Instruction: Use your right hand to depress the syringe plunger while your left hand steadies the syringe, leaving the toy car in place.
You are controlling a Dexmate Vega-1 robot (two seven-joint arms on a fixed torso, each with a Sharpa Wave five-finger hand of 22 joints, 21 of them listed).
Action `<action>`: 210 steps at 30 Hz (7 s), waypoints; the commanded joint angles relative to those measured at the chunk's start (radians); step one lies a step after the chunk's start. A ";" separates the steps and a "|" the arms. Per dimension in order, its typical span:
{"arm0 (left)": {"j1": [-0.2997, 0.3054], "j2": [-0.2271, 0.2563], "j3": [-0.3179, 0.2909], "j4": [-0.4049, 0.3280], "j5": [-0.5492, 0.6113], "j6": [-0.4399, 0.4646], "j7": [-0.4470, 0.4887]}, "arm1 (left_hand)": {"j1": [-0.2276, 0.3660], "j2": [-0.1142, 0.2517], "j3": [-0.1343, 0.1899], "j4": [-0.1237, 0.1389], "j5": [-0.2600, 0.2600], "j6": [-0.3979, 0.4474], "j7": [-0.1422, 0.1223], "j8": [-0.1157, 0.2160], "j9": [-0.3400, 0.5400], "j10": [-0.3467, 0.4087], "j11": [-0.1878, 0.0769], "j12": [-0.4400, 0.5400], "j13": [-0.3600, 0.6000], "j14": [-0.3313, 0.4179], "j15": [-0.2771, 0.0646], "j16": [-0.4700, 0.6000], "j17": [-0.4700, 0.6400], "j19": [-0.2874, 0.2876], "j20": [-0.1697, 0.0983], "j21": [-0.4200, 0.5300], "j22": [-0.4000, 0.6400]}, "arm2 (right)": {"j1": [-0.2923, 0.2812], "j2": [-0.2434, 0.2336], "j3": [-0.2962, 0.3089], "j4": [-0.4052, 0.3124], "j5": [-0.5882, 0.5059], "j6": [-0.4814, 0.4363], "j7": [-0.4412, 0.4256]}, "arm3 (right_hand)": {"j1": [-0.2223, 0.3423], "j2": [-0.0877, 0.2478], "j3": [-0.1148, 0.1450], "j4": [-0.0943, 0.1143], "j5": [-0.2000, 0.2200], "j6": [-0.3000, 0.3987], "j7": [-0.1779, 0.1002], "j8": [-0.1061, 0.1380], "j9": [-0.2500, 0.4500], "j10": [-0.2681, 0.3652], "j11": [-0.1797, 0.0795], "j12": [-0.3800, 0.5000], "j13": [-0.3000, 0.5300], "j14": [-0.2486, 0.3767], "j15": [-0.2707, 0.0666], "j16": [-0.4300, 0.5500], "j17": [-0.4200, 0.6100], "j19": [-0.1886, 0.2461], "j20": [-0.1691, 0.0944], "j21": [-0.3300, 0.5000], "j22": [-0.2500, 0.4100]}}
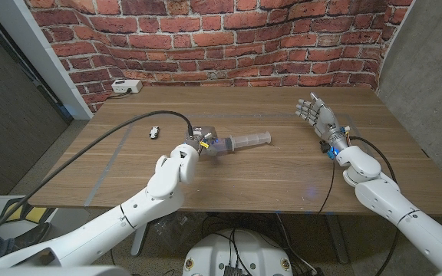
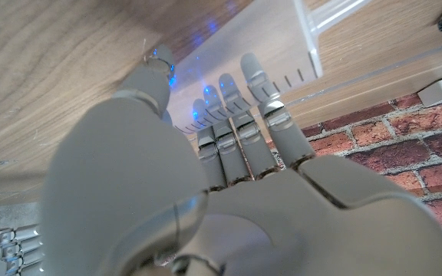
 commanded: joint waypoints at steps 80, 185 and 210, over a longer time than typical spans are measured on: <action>0.002 0.029 -0.195 0.267 -0.517 -0.662 0.673 | 0.085 0.107 0.083 0.064 -0.010 0.117 0.033 -0.011 0.003 0.059 -0.028 -0.006 0.031 0.053 -0.056 -0.024 0.005 0.015 -0.031 -0.008 0.006 | 0.031 0.082 -0.016 -0.177 -0.716 0.057 -0.508 | -0.022 -0.014 -0.030 0.006 0.008 -0.002 -0.031 -0.009 0.006 -0.036 -0.001 -0.020 0.005 -0.045 -0.013 -0.009 0.006 -0.049 -0.008 -0.015 0.001; 0.006 -0.028 -0.194 0.312 -0.559 -0.781 0.712 | 0.065 0.103 0.101 0.064 -0.009 0.140 0.024 -0.032 0.003 0.079 -0.036 -0.021 0.046 0.068 -0.065 -0.025 0.007 0.016 -0.036 -0.001 0.007 | 0.048 0.070 -0.035 -0.152 -1.101 0.152 -0.675 | 0.033 0.032 -0.015 -0.013 0.027 0.419 -0.099 0.050 0.005 0.362 -0.086 0.065 0.001 0.439 -0.125 0.039 0.002 0.395 -0.069 0.056 -0.001; 0.027 -0.020 -0.207 0.291 -0.552 -0.798 0.736 | 0.062 0.103 0.106 0.064 -0.008 0.145 0.022 -0.036 0.004 0.082 -0.039 -0.025 0.049 0.070 -0.065 -0.025 0.007 0.015 -0.036 0.001 0.008 | 0.052 0.061 -0.041 -0.149 -1.088 0.182 -0.665 | 0.053 0.050 -0.003 -0.011 0.019 0.430 -0.084 0.025 0.007 0.404 -0.078 0.048 0.003 0.505 -0.138 0.034 0.004 0.462 -0.084 0.053 0.001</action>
